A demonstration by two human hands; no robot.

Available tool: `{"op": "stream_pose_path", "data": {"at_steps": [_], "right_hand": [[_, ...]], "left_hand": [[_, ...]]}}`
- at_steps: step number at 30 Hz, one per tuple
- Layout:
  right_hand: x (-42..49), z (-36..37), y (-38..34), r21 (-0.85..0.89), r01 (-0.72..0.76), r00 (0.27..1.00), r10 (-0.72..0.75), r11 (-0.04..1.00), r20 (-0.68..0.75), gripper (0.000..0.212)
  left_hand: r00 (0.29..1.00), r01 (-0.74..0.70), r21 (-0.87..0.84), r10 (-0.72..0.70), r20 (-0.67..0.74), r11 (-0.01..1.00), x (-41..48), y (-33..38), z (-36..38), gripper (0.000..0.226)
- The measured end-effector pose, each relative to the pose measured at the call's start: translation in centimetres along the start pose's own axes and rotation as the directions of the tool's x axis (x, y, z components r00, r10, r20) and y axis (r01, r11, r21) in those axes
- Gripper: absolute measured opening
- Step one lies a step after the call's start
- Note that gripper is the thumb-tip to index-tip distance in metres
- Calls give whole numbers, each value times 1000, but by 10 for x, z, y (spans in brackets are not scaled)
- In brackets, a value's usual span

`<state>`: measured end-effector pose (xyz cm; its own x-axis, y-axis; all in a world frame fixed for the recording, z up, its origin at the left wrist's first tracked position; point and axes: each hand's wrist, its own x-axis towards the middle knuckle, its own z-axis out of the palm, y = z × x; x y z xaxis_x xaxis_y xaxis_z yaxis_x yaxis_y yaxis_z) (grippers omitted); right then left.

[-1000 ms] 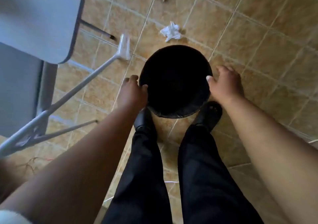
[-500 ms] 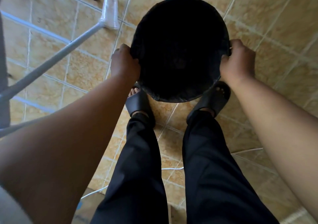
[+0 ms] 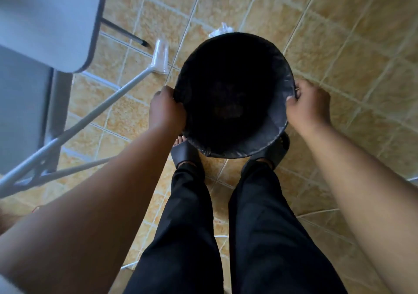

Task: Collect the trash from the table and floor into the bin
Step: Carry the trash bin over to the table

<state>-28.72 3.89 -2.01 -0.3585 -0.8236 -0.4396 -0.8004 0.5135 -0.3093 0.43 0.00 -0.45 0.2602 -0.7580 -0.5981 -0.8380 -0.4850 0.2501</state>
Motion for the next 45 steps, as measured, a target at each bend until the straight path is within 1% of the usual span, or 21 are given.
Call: {"op": "stream_pose_path", "data": {"at_steps": [4, 7, 9, 11, 15, 21, 24, 27, 31, 34, 36, 37, 39, 43, 45], "right_hand": [[-16, -65, -25, -2, 60, 997, -60, 998, -47, 27], [-35, -124, -46, -9, 90, 992, -91, 996, -88, 33], [-46, -165, -60, -12, 100, 991, -101, 995, -93, 36], [-55, -207, -76, -20, 125, 989, -126, 992, -83, 34], [-83, -285, -111, -24, 203, 973, -205, 979, -109, 22], [-117, -368, -147, -32, 296, 936, -296, 955, -188, 22], [-129, -391, -158, -26, 352, 910, -348, 936, -223, 23], [-130, -408, -169, -2, 409, 887, -399, 912, -232, 25], [-123, -423, -188, 14, 478, 866, -468, 878, -175, 21], [-113, -433, -204, 13, 514, 850, -507, 858, -143, 27], [-105, -439, -218, 18, 563, 822, -558, 826, -113, 28], [-101, -440, -226, 22, 580, 812, -576, 815, -93, 26], [-95, -440, -242, 20, 605, 796, -604, 796, -47, 19], [-77, -432, -282, 3, 657, 753, -656, 754, 47, 19], [-64, -427, -307, 3, 664, 745, -662, 748, 84, 21]], "left_hand": [[1000, 10, -40, -10, -9, 999, -39, 24, -49, 18], [1000, -22, -68, 21, -6, 997, -73, 43, -91, 14], [999, -51, -94, 50, -10, 994, -96, 58, -126, 8], [996, -83, -113, 79, -32, 990, -120, 73, -165, 4], [989, -122, -135, 110, -96, 983, -166, 90, -232, 4], [973, -173, -169, 142, -179, 970, -214, 109, -304, 5], [962, -205, -179, 164, -217, 962, -226, 110, -327, 13], [944, -217, -214, 149, -295, 952, -237, 116, -347, 18], [931, -154, -254, 53, -362, 955, -250, 122, -359, 21], [916, -117, -294, -12, -402, 949, -257, 119, -360, 22], [903, -99, -334, -57, -427, 937, -257, 116, -359, 20], [897, -87, -353, -80, -434, 931, -257, 114, -359, 19], [890, -57, -382, -126, -437, 922, -253, 107, -358, 18], [879, 8, -441, -216, -424, 898, -238, 92, -361, 15], [877, 28, -461, -242, -414, 887, -225, 86, -368, 15]]}}
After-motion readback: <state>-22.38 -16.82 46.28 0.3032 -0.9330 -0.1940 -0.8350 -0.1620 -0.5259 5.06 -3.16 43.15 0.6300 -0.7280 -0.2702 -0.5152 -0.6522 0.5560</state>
